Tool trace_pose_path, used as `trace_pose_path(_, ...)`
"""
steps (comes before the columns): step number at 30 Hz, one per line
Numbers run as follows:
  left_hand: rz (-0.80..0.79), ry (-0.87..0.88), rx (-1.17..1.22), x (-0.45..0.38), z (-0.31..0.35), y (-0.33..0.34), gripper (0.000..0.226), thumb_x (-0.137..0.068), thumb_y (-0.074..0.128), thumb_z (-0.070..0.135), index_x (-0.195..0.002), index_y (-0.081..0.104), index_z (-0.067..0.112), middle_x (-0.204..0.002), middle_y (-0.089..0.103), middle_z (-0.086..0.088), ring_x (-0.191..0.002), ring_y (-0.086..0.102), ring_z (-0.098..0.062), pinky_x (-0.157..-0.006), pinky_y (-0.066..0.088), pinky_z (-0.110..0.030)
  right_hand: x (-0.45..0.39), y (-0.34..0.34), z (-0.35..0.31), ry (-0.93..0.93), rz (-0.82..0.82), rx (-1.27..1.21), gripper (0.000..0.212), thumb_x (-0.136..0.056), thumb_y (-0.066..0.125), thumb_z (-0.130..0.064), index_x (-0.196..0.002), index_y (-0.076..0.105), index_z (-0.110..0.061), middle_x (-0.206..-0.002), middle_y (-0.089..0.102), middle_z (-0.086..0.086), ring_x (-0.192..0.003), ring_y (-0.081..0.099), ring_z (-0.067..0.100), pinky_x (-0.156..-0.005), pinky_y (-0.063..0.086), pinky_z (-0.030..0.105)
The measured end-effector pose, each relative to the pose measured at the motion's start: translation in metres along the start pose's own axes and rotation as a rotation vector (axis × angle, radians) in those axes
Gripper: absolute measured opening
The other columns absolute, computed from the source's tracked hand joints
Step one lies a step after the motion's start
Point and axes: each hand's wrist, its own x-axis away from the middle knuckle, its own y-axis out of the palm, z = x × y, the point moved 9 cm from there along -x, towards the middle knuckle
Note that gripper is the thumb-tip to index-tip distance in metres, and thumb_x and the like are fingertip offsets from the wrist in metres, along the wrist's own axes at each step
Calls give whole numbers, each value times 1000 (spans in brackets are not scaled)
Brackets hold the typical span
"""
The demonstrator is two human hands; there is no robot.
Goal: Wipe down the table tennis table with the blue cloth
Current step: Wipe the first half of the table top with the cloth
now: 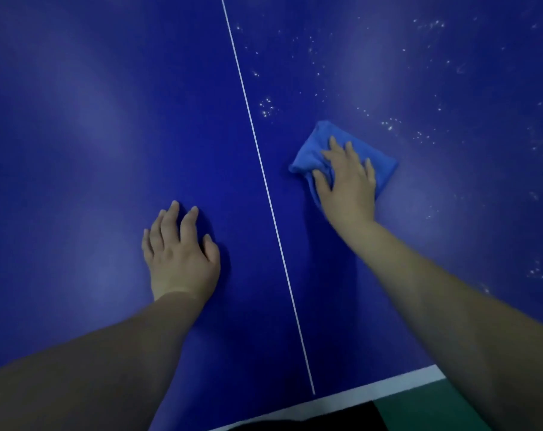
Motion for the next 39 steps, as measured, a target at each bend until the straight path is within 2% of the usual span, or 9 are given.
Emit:
trace_pose_path(3,3,-16,0,1,2,-3,49,-92,47,26,-140,44,17,-154,30,-7,-144,21,-28,-120,9,-49,18,22,-42,-289,-117,-9,37,-95,52,-35,-131,53,-25,-152,36,-12,-144,25,15,-118,13,42)
trace_pose_path(7,-7,-39,-23,1,5,-7,54,-87,42,31,-138,47,16,-153,34,-8,-141,26,-31,-120,13,-49,-44,44,-79,-585,-284,18,38,-95,52,-35,-132,52,-26,-153,34,-13,-145,23,13,-118,12,41)
trace_pose_path(12,-5,-53,-44,1,5,-8,55,-86,43,30,-139,47,16,-152,35,-8,-140,26,-29,-119,16,-50,-137,45,-77,-466,-260,-13,42,-96,49,-38,-136,49,-24,-154,33,-11,-146,20,13,-119,9,41)
trace_pose_path(18,-2,-37,-65,1,6,-11,57,-86,35,36,-137,51,14,-150,38,-9,-139,29,-31,-118,18,-51,-71,39,-75,-668,-307,-34,37,-95,49,-42,-129,53,-28,-149,39,-15,-144,25,10,-117,14,40)
trace_pose_path(22,-16,-36,-69,-1,5,-9,57,-86,34,36,-137,51,16,-150,37,-7,-139,28,-28,-119,13,-46,-143,53,-99,-682,-295,0,41,-95,49,-42,-133,51,-27,-152,35,-15,-144,23,11,-117,11,39)
trace_pose_path(26,-23,-31,-70,0,5,-8,56,-86,36,36,-137,51,17,-150,37,-6,-139,29,-28,-119,11,-43,-221,65,-112,-527,-259,36,48,-96,48,-44,-140,43,-26,-156,29,-10,-146,18,15,-118,11,43)
trace_pose_path(33,-46,-33,-60,0,8,-11,57,-86,36,35,-135,53,14,-149,40,-9,-138,32,-31,-119,16,-48,-131,54,-92,-667,-249,-22,40,-96,45,-44,-134,48,-31,-152,35,-14,-144,24,11,-116,14,40)
trace_pose_path(36,-52,-31,-63,-1,6,-10,57,-86,36,35,-135,53,14,-149,40,-9,-138,33,-31,-119,17,-49,-175,59,-104,-665,-248,13,43,-96,45,-42,-136,47,-28,-153,34,-12,-144,24,13,-115,15,40)
trace_pose_path(39,-43,-20,-67,-1,6,-9,56,-86,36,35,-135,53,13,-148,40,-10,-138,34,-32,-118,19,-51,-248,62,-112,-514,-215,43,49,-97,45,-40,-142,41,-23,-152,38,-2,-142,29,19,-115,19,41)
